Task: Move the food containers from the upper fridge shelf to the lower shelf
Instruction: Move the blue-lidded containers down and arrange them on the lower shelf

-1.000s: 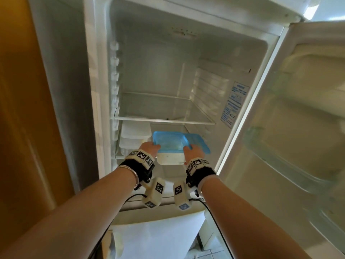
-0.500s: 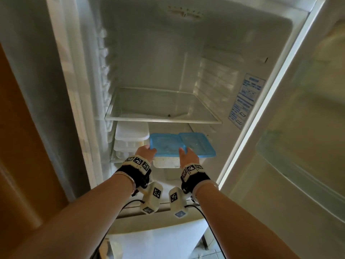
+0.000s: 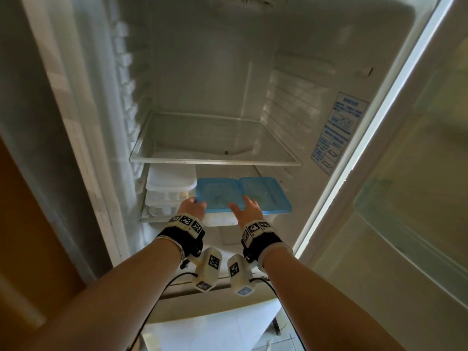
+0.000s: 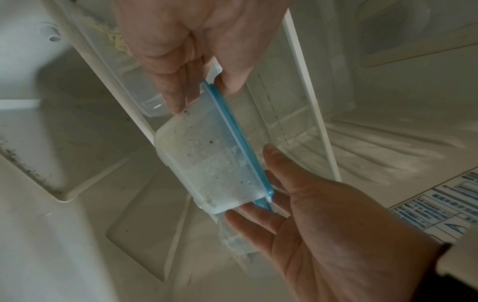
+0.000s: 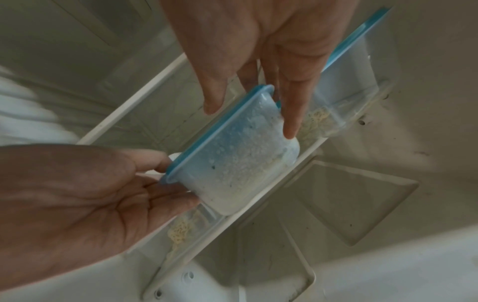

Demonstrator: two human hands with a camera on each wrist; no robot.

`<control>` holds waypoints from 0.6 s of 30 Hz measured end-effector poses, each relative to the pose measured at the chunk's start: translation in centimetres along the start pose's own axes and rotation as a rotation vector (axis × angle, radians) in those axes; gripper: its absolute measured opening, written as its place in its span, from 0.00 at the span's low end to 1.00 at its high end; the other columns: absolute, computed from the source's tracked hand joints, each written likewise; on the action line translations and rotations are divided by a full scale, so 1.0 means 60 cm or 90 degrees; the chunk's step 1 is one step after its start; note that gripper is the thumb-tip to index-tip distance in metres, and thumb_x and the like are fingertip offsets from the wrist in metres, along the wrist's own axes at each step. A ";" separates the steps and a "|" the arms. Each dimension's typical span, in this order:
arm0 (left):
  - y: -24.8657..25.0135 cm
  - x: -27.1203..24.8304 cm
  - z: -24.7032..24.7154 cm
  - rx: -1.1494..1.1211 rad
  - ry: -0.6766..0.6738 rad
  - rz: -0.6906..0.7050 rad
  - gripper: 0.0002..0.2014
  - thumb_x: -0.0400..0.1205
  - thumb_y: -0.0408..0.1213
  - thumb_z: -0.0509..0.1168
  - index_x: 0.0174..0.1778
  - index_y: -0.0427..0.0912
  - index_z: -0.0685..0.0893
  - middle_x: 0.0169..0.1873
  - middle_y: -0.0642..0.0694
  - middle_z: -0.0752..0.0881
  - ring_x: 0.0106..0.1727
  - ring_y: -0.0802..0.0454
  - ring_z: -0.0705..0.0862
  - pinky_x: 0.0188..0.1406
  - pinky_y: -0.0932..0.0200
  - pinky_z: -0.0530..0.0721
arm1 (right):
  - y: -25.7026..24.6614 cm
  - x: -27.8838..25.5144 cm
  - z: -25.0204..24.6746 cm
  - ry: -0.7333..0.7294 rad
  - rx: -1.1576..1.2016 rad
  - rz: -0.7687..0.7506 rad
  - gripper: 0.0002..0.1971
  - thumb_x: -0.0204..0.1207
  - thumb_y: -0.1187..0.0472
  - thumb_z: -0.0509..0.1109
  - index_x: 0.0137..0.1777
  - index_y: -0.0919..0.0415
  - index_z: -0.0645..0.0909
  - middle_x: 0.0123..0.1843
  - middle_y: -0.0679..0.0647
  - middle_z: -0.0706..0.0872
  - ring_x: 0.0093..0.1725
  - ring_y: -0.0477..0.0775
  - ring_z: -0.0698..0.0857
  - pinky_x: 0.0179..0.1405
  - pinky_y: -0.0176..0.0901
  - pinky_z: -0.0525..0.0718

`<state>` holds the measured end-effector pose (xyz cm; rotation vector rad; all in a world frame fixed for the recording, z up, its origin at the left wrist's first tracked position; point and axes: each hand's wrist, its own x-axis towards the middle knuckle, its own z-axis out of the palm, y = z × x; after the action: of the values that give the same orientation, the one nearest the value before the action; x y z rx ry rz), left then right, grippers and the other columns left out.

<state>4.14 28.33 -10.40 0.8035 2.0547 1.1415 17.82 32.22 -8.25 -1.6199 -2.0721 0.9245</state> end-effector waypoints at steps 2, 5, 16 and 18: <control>-0.004 0.004 0.001 0.007 0.008 0.003 0.17 0.81 0.34 0.58 0.63 0.34 0.83 0.59 0.31 0.86 0.61 0.35 0.83 0.62 0.49 0.80 | 0.003 0.004 0.001 -0.030 -0.022 -0.010 0.33 0.80 0.47 0.64 0.81 0.59 0.61 0.84 0.57 0.60 0.83 0.57 0.62 0.80 0.47 0.62; -0.008 0.006 0.000 0.021 0.010 0.007 0.17 0.80 0.32 0.58 0.63 0.34 0.83 0.60 0.33 0.86 0.61 0.36 0.83 0.63 0.49 0.79 | 0.005 0.006 0.001 -0.061 -0.063 -0.022 0.33 0.78 0.49 0.67 0.81 0.57 0.62 0.85 0.55 0.57 0.84 0.55 0.58 0.81 0.47 0.59; 0.002 -0.008 -0.031 0.113 -0.030 0.078 0.26 0.79 0.29 0.64 0.75 0.39 0.74 0.73 0.41 0.78 0.72 0.43 0.77 0.74 0.54 0.73 | -0.005 -0.004 -0.013 0.007 -0.148 0.003 0.22 0.73 0.50 0.73 0.65 0.57 0.81 0.67 0.56 0.83 0.67 0.56 0.81 0.63 0.44 0.79; 0.003 -0.011 -0.031 0.103 -0.053 0.100 0.27 0.78 0.28 0.67 0.75 0.39 0.74 0.73 0.42 0.78 0.73 0.45 0.77 0.75 0.56 0.73 | -0.005 -0.007 -0.016 0.008 -0.163 0.002 0.21 0.73 0.50 0.73 0.64 0.56 0.81 0.66 0.55 0.83 0.66 0.56 0.81 0.63 0.45 0.79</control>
<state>3.11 27.01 -9.33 1.0900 2.0619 1.0153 18.32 32.07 -7.29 -1.7476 -2.2543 0.6689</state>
